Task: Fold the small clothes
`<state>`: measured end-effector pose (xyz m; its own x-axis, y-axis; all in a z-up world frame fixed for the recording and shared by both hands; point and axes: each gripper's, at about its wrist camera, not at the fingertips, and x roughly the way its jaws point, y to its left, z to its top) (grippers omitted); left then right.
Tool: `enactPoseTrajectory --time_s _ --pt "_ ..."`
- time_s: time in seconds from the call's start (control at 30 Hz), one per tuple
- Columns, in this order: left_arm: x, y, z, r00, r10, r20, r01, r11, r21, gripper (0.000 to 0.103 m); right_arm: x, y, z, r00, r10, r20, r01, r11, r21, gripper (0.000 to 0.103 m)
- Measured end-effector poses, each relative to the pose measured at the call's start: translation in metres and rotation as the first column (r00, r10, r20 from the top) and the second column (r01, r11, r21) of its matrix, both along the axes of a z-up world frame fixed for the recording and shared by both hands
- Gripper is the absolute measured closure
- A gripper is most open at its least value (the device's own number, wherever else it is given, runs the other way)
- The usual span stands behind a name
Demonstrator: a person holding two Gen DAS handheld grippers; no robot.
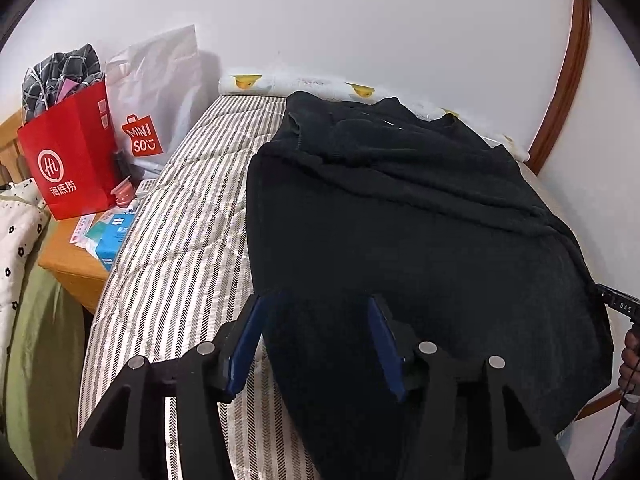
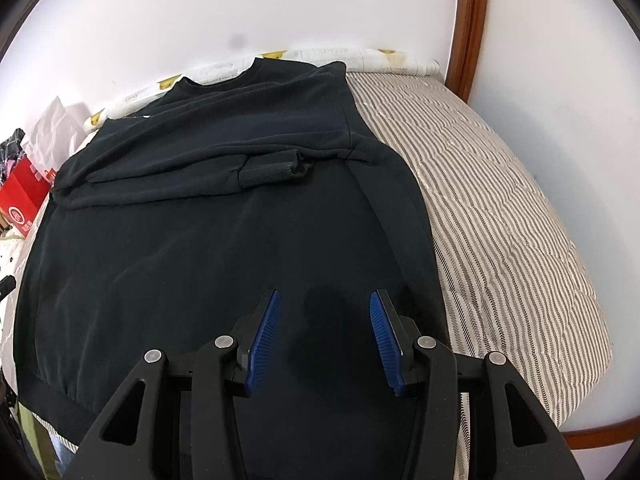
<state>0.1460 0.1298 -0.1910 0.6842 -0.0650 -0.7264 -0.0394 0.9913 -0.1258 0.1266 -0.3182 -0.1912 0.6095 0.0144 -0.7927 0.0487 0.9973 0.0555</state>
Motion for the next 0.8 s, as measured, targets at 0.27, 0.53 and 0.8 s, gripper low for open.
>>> enactPoseTrajectory --time_s 0.27,0.53,0.8 --pt "0.004 0.001 -0.007 1.000 -0.007 -0.013 0.008 1.000 0.030 0.052 0.002 0.001 -0.011 0.999 -0.020 -0.039 0.020 1.000 -0.002 0.056" --pt "0.006 -0.002 -0.012 0.999 -0.012 -0.032 0.014 0.999 0.041 0.052 0.004 0.003 -0.019 0.997 -0.034 -0.067 0.033 0.999 -0.007 0.056" --pt "0.007 -0.004 -0.018 0.999 -0.014 -0.043 0.016 0.998 0.058 0.052 0.007 0.007 -0.026 0.995 -0.040 -0.089 0.040 0.999 -0.003 0.057"
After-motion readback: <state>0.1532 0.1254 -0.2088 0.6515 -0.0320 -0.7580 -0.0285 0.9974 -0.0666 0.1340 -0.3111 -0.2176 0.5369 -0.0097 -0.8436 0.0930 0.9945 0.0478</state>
